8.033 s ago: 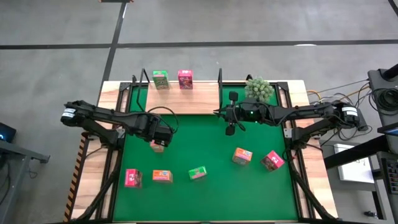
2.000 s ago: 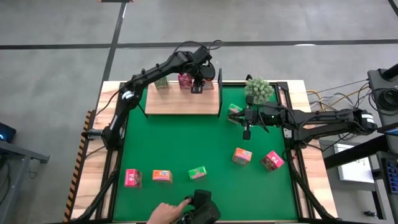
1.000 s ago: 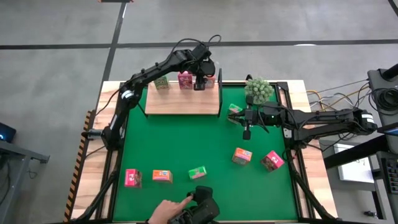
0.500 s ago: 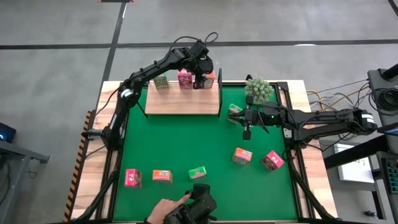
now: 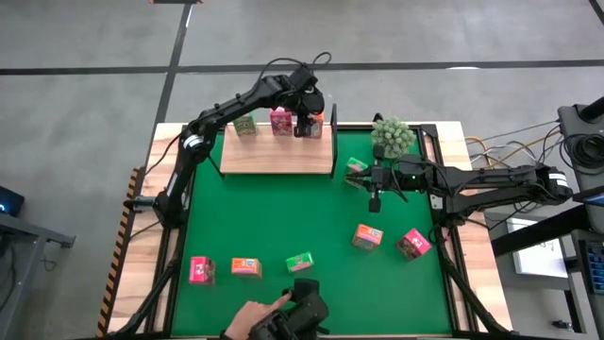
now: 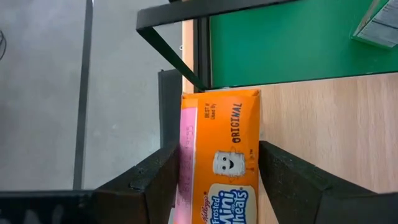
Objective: Stack cereal on shelf
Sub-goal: Put the top left orange cereal box on the shelf
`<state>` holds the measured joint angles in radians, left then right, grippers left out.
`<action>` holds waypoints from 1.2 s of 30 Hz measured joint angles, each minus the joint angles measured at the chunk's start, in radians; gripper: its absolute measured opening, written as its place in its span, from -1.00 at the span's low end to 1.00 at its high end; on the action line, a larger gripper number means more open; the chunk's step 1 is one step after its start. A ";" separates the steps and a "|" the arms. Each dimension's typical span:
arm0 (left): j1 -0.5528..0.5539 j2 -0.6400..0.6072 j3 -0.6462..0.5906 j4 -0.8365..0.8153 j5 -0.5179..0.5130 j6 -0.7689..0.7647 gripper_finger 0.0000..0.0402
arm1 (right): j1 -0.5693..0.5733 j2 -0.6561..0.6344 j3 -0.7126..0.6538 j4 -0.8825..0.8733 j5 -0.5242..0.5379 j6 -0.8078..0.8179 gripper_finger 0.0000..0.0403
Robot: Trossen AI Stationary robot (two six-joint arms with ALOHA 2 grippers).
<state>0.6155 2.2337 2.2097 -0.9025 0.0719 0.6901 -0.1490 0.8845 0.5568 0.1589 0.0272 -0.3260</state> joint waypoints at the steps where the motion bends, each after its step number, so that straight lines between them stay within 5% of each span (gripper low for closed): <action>1: 0.000 0.000 0.008 -0.001 0.000 -0.001 -0.02 | 0.000 0.000 0.000 0.000 0.000 0.000 -0.91; 28: -0.065 -0.013 0.133 -0.175 -0.001 -0.053 -0.02 | 0.000 0.000 0.000 0.000 0.000 0.002 -0.91; 36: -0.077 -0.012 0.096 -0.185 0.000 -0.057 -0.18 | 0.000 0.000 0.000 0.000 0.000 0.003 -0.91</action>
<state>0.5385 2.2215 2.3057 -1.0875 0.0719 0.6334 -0.1490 0.8845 0.5571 0.1593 0.0273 -0.3225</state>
